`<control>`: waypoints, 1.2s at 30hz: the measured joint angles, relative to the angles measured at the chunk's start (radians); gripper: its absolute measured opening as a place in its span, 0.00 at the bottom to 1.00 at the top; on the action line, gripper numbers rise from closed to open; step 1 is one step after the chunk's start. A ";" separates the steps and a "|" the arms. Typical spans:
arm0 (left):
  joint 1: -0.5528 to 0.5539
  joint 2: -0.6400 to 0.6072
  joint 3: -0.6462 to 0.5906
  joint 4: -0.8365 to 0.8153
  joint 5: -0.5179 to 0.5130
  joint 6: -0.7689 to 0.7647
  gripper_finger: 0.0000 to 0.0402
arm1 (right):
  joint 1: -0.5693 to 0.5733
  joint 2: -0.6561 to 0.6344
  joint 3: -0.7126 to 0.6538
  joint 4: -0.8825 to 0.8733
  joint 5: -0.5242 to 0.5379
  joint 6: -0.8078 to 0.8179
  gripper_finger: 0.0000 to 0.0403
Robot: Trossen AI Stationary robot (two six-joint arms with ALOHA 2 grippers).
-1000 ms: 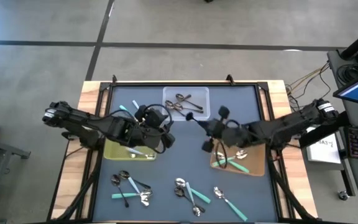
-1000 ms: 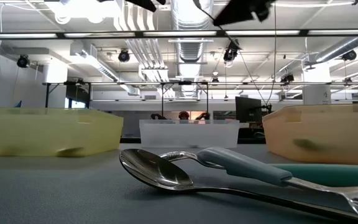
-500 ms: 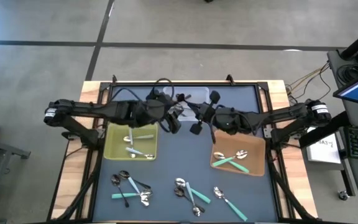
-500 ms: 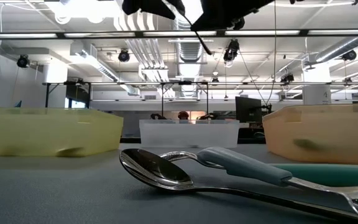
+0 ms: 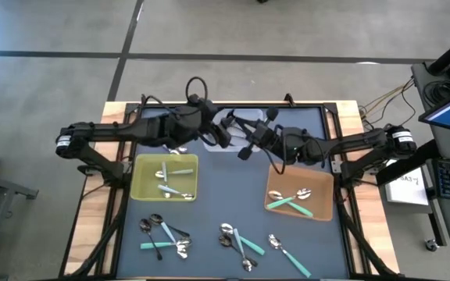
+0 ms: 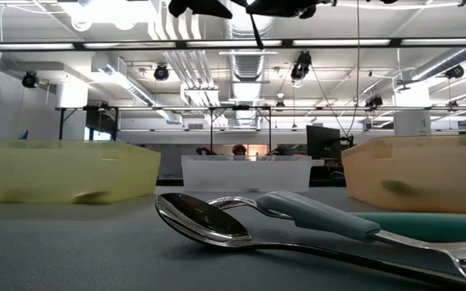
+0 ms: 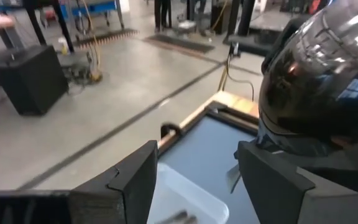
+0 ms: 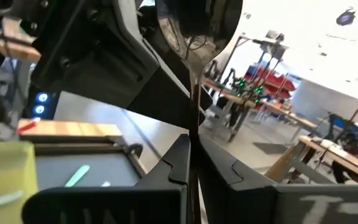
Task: Sort silverware by color (type)
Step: Put the black spoon into the transparent bin
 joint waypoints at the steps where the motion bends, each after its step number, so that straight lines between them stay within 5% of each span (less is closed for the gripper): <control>1: 0.004 0.000 0.000 0.011 0.003 0.009 0.51 | -0.004 0.000 0.000 0.015 -0.001 -0.007 0.02; 7: 0.035 0.000 0.000 0.048 0.080 0.010 0.51 | -0.033 0.001 0.009 0.046 -0.005 -0.032 0.02; 25: 0.041 -0.004 0.005 0.091 0.081 0.005 0.51 | -0.063 0.001 0.073 0.038 -0.025 -0.072 0.02; 36: 0.033 0.008 -0.002 0.043 0.075 0.010 0.51 | -0.086 -0.008 0.091 0.074 0.075 -0.165 0.02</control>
